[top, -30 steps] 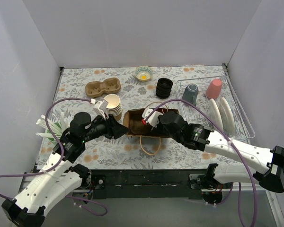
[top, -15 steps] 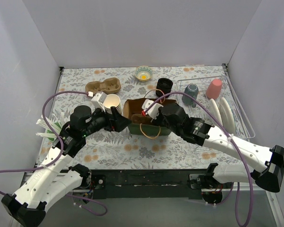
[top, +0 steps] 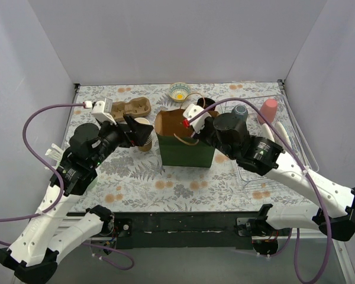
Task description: Pack the takeout coffee
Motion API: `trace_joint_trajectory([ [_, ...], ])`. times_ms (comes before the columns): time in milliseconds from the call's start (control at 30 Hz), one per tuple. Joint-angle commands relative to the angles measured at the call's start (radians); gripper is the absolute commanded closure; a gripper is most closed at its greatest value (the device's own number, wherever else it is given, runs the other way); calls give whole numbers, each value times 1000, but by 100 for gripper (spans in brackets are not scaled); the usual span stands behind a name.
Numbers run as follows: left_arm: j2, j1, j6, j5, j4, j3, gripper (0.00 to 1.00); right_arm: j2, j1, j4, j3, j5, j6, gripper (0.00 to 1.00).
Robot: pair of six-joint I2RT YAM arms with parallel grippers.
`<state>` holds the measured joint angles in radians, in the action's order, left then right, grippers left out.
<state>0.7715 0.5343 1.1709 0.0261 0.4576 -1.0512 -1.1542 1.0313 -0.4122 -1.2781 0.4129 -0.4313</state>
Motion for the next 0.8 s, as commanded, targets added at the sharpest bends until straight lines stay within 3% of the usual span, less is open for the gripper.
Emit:
trace_joint_trajectory([
  [0, 24, 3, -23, -226, 140, -119, 2, 25, -4, -45, -139, -22, 103, 93],
  [100, 83, 3, -24, -326, 298, -215, 2, 42, -4, -72, -178, -43, 156, 91],
  [133, 98, 3, -1, -436, 347, -239, 2, 47, -4, -82, -191, -49, 175, 87],
  [300, 164, 3, 195, -725, 693, -329, 7, 77, -4, -149, -213, -95, 288, 73],
  [400, 170, 3, 318, -840, 832, -337, 17, 120, -4, -143, -181, -111, 356, 51],
  [433, 173, 3, 332, -859, 852, -330, 19, 132, -4, -142, -155, -121, 379, 37],
  [533, 196, -2, 382, -933, 926, -287, 30, 178, -4, -120, -106, -161, 410, 16],
  [633, 192, -57, 386, -951, 926, -230, 39, 197, -4, -119, -81, -186, 424, 15],
  [767, 164, -163, 443, -959, 926, -190, 39, 220, -4, -119, -44, -203, 424, 14],
])
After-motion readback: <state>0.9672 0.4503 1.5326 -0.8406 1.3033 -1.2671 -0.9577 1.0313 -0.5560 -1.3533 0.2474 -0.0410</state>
